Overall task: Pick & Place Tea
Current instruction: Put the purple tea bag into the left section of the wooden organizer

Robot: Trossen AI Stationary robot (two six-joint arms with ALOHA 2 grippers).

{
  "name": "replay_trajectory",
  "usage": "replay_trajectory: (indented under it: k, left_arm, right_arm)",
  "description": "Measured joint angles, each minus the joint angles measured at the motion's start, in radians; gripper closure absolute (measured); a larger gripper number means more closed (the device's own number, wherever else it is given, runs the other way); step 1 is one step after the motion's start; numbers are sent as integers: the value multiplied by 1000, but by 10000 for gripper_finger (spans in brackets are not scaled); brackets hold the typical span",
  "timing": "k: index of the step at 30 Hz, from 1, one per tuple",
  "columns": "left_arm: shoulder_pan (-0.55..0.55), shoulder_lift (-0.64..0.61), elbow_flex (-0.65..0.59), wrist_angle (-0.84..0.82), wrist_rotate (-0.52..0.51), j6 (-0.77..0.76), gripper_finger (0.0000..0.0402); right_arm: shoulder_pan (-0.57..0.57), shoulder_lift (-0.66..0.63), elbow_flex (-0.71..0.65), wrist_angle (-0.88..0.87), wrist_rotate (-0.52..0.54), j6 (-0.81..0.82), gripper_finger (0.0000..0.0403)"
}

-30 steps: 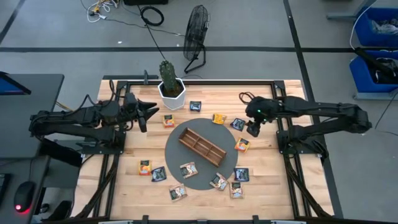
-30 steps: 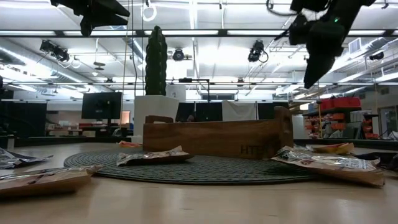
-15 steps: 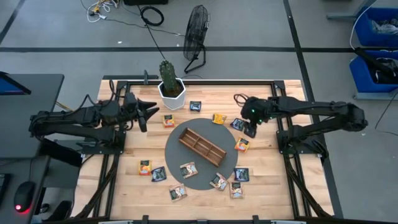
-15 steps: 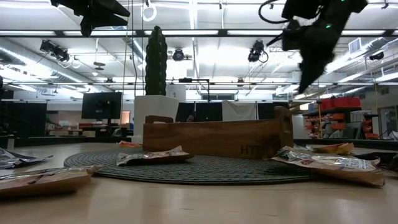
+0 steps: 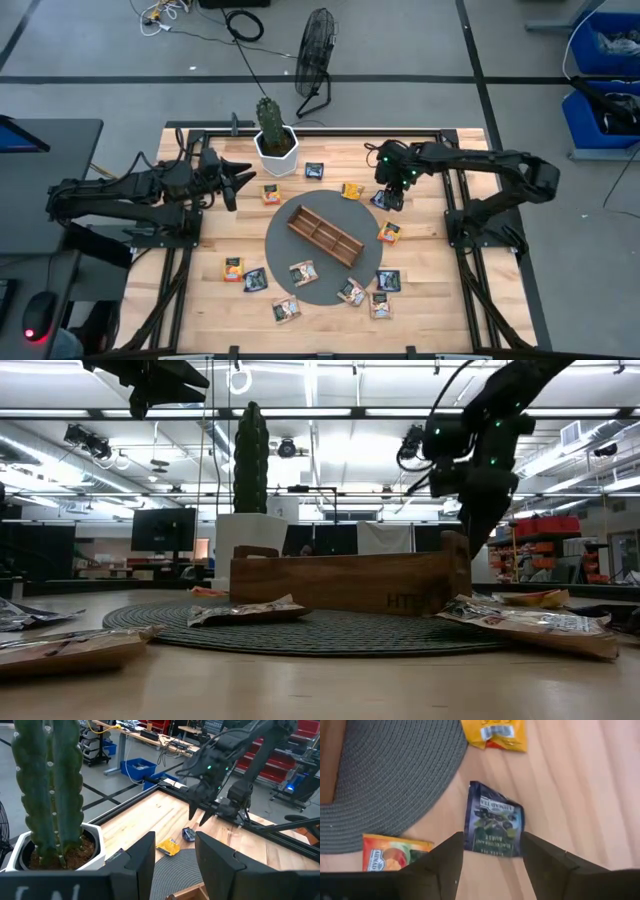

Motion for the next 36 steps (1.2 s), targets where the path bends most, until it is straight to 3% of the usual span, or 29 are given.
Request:
replay_trajectory:
  k: [19,23,29,36]
  left_arm:
    - [0,0,0,0,0,0,257]
    - [0,0,0,0,0,-1,257]
    - [0,0,0,0,0,0,257]
    - [-1,0,0,0,0,-11,257]
  right_arm:
    - [-53,227,0,131,-6,-106,207]
    - [-54,239,4,134,-6,-92,249]
    - [-52,222,4,105,-22,-73,380]
    - [-50,115,50,48,-29,12,398]
